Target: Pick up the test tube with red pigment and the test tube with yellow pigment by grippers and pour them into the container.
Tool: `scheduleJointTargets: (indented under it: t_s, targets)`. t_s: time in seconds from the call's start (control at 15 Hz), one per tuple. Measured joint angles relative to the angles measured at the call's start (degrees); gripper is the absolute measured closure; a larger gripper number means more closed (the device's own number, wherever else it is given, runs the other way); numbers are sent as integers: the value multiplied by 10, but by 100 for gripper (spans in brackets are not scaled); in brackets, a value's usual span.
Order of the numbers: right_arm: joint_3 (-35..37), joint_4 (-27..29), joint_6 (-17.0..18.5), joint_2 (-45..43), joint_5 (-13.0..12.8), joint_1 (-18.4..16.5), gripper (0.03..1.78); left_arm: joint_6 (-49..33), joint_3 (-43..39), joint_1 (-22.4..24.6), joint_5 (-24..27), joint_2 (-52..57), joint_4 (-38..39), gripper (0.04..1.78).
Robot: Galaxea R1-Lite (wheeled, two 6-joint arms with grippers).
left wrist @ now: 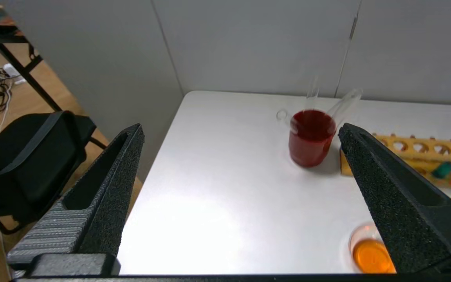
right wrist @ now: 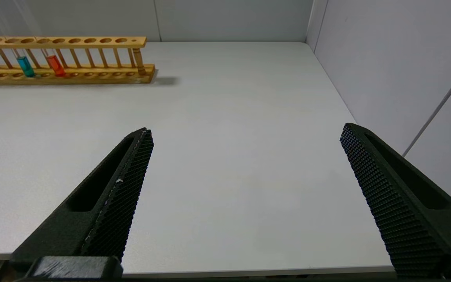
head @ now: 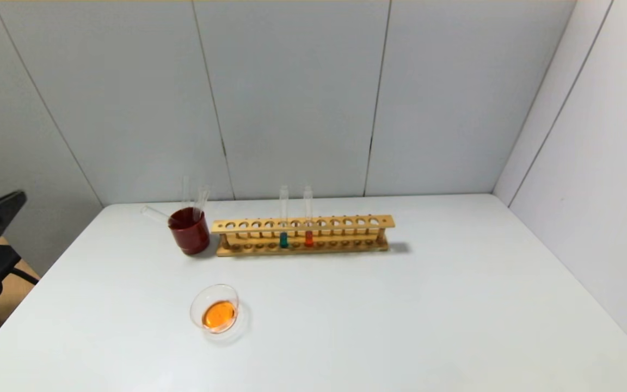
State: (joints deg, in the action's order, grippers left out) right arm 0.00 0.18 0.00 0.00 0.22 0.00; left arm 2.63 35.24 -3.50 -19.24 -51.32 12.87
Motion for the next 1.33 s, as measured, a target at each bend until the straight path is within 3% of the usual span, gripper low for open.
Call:
scheduleJointTargets:
  t_s: [0.27, 0.47, 0.67, 0.93, 1.07, 1.33]
  targets:
    - [0, 0, 0, 0, 0, 0, 6, 3, -98, 9, -4, 203, -91, 7]
    - [0, 0, 0, 0, 0, 0, 6, 3, -169, 28, 7, 330, -110, 7]
    - [0, 0, 0, 0, 0, 0, 6, 1, -231, 35, 67, 443, -96, 7]
    - [0, 0, 0, 0, 0, 0, 6, 6, -339, 36, 160, 502, -2, 7]
    - [0, 0, 0, 0, 0, 0, 6, 6, -347, 37, 149, 511, -55, 7]
    - [0, 0, 0, 0, 0, 0, 6, 25, -338, 37, 205, 514, -157, 7]
